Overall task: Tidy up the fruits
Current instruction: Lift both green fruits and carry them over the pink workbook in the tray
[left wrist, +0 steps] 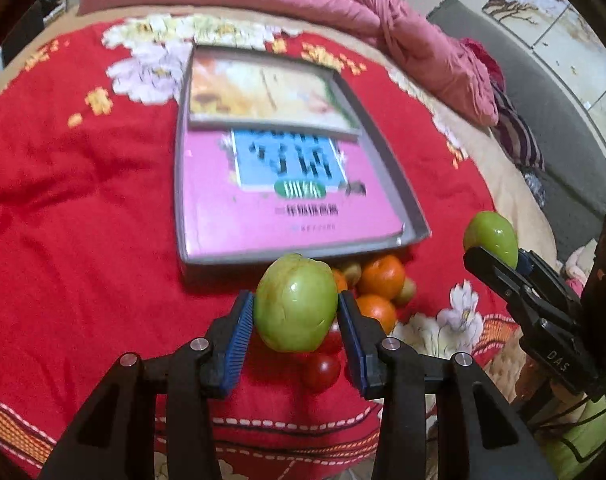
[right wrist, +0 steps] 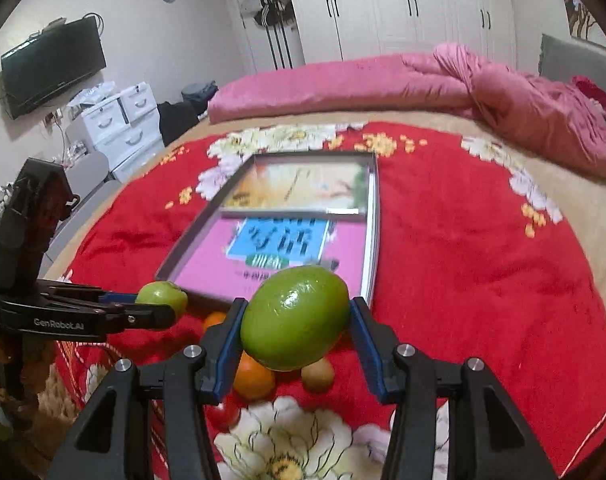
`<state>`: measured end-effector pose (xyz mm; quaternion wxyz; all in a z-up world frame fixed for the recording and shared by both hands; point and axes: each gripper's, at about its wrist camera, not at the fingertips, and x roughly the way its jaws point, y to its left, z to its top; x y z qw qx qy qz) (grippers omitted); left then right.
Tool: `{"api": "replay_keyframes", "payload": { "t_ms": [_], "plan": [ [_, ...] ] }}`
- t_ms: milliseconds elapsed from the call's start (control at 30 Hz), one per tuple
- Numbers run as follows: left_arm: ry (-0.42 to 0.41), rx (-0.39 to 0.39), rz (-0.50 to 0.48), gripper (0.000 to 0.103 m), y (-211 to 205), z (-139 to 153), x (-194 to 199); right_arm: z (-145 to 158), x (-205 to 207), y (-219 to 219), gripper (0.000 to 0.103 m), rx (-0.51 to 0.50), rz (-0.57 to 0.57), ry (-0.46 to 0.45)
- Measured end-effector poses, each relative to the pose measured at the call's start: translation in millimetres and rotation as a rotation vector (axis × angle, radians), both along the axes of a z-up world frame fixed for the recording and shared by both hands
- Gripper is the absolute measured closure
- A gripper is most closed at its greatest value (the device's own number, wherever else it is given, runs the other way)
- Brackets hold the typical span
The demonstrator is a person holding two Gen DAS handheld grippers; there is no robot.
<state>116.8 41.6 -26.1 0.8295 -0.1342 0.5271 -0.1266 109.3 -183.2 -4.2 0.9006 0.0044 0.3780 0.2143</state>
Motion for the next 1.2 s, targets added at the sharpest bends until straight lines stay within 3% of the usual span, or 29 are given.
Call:
{"api": "replay_keyframes", "payload": {
  "t_ms": [200,500,1200],
  "plan": [
    [-0.051,0.027,0.052,0.059,10,18,14,7,16,-2,0.052,0.0,-0.015,-0.017],
    [-0.079,0.075,0.103,0.059,11,21,34,1,37,6,0.052,-0.015,0.019,-0.001],
    [-0.029,0.144,0.103,0.059,-7,-26,63,-45,70,33,0.052,-0.096,0.061,0.103]
  ]
}}
